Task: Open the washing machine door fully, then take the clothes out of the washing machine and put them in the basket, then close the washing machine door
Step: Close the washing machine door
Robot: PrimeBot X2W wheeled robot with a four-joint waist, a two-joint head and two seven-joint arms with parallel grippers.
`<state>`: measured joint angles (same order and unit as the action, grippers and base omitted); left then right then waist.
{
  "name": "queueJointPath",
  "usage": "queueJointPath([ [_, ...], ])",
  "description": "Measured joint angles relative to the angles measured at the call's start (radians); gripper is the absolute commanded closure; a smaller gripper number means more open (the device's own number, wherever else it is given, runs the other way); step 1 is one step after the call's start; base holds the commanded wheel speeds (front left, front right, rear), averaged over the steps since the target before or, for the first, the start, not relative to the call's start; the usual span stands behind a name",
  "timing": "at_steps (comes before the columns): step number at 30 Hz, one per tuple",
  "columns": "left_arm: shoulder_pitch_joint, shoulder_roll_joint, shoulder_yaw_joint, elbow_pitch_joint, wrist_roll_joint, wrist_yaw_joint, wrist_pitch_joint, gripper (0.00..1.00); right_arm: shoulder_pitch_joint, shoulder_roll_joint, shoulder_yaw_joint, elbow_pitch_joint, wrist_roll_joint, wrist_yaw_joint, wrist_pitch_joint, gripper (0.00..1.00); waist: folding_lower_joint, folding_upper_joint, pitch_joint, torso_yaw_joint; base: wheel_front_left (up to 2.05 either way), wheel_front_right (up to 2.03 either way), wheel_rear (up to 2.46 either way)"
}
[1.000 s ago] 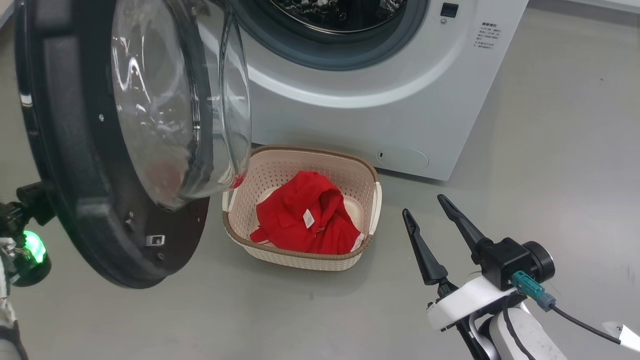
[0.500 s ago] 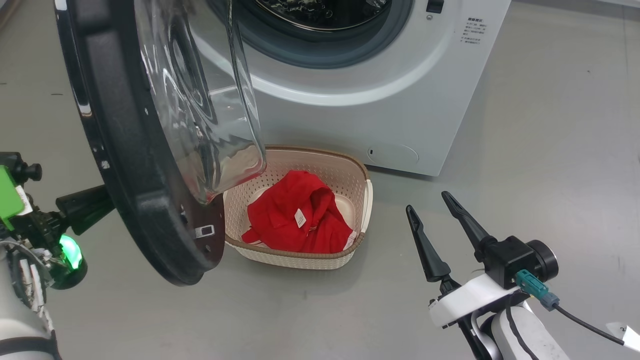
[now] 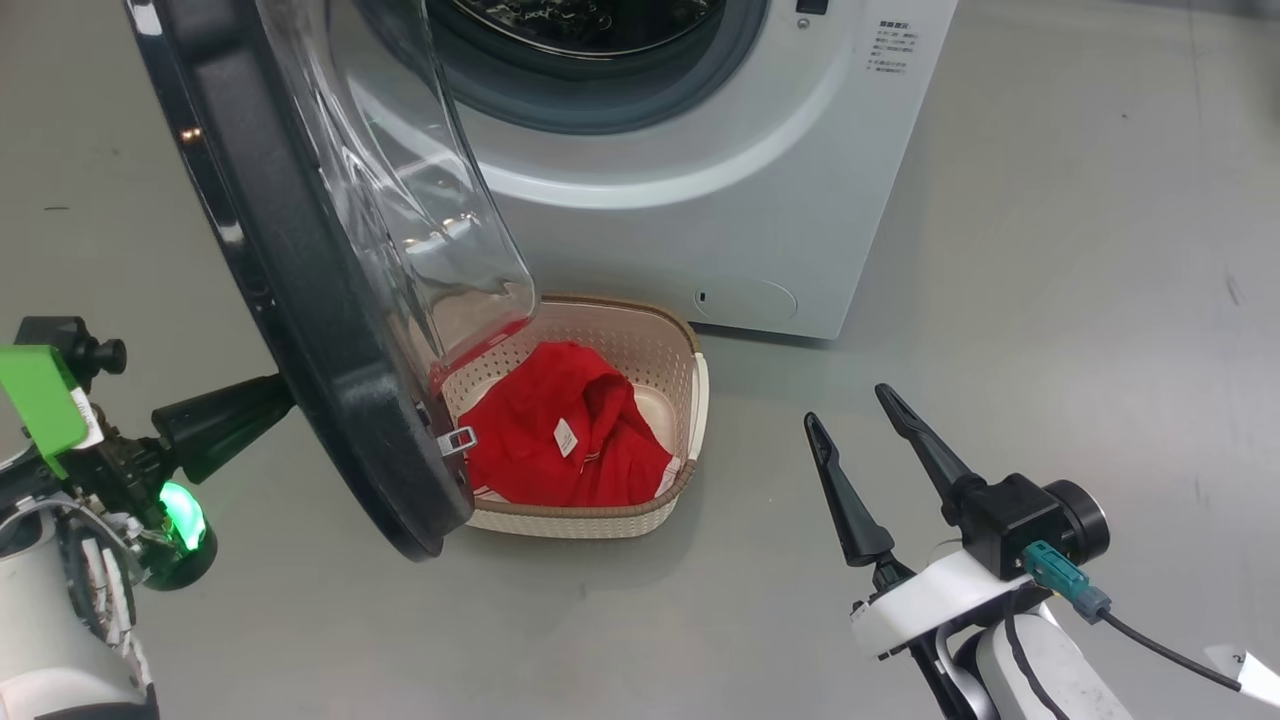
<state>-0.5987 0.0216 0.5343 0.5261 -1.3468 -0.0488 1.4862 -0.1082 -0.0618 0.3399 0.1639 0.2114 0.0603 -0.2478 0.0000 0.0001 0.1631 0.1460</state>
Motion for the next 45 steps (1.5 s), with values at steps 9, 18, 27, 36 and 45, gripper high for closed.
queueJointPath([
  [9,0.038,-0.003,-0.016,-0.060,-0.021,0.032,-0.010,1.00,0.000,0.000,0.000,-0.001,0.001,0.000,0.000,0.00,0.0000,0.0000,0.003,-0.045,0.00,0.00,0.00],
  [18,0.060,-0.004,-0.076,-0.098,-0.087,0.072,-0.033,1.00,0.000,0.001,-0.010,-0.009,0.010,-0.001,-0.001,0.00,0.0000,0.0000,0.009,-0.072,0.00,0.00,0.00],
  [27,0.088,-0.004,-0.154,-0.117,-0.183,0.097,-0.077,1.00,0.000,0.002,-0.009,-0.012,0.010,-0.001,-0.001,0.00,0.0000,0.0000,0.010,-0.079,0.00,0.00,0.00],
  [36,0.116,-0.004,-0.208,-0.156,-0.244,0.106,-0.164,1.00,-0.001,0.003,0.006,-0.013,0.010,-0.001,-0.001,0.00,0.0000,0.0000,0.017,-0.090,0.00,0.00,0.00],
  [45,0.124,-0.003,-0.250,-0.182,-0.298,0.106,-0.332,1.00,-0.005,0.004,0.019,-0.012,0.010,0.000,-0.001,0.00,0.0000,0.0000,0.031,-0.140,0.00,0.00,0.00],
])
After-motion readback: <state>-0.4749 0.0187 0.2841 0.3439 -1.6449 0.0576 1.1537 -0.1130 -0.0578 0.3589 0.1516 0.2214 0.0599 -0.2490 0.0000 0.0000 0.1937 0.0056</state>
